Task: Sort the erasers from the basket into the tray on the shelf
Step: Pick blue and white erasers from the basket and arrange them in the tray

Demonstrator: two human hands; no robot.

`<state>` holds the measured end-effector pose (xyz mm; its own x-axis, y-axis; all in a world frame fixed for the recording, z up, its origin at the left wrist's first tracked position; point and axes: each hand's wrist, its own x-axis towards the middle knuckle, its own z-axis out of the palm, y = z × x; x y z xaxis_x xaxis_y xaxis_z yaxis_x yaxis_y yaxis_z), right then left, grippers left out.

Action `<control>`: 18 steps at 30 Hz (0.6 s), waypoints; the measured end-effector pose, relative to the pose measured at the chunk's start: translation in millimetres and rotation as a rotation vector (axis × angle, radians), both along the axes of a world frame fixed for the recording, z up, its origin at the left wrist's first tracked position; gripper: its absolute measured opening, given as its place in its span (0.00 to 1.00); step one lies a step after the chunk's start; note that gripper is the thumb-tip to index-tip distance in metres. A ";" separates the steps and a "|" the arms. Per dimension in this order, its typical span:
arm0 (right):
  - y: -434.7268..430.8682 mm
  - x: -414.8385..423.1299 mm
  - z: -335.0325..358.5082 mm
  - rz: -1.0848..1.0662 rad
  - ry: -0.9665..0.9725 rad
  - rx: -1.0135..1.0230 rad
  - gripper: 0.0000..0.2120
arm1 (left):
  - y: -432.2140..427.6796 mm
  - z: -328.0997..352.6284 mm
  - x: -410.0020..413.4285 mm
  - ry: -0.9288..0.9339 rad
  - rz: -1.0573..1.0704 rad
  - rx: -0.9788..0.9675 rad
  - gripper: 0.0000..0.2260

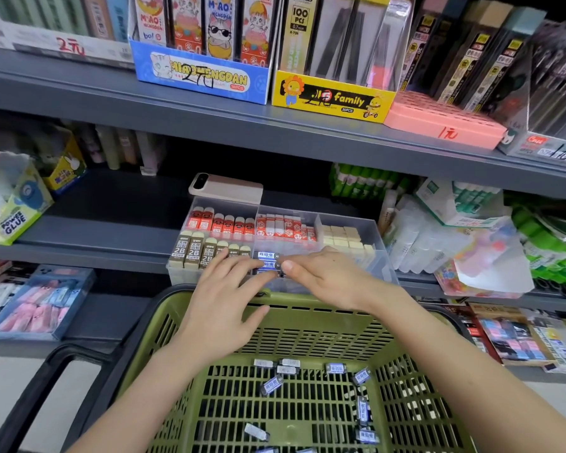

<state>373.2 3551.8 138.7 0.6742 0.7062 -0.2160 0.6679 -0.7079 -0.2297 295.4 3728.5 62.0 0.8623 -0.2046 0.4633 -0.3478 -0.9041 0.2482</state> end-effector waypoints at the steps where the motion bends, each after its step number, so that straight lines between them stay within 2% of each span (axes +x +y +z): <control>1: 0.8 0.4 -0.6 -0.004 0.008 0.008 0.22 | 0.2 -0.3 0.1 0.001 0.002 0.004 0.22; 10: -2.6 1.8 -4.6 -0.122 0.156 0.153 0.19 | 0.5 -0.5 0.6 -0.003 0.006 0.009 0.21; 12: -3.0 -1.3 -4.9 -0.123 0.134 0.133 0.20 | 0.0 0.0 0.0 -0.001 0.000 0.004 0.21; 14: -5.0 -7.7 -4.8 -0.097 0.035 0.121 0.20 | -0.1 0.8 -1.1 -0.003 -0.004 0.004 0.21; 16: -11.9 -18.9 -4.1 -0.076 -0.113 0.249 0.18 | 0.0 3.1 -3.8 -0.008 0.004 0.006 0.22; 18: -24.7 -37.3 -5.1 -0.078 -0.203 0.539 0.13 | -1.2 5.6 -9.4 -0.060 0.017 -0.018 0.19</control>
<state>335.9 3527.1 133.6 0.7193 0.6270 0.2990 0.6865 -0.5759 -0.4439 286.0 3727.2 67.6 0.8360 -0.1817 0.5177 -0.3475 -0.9056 0.2433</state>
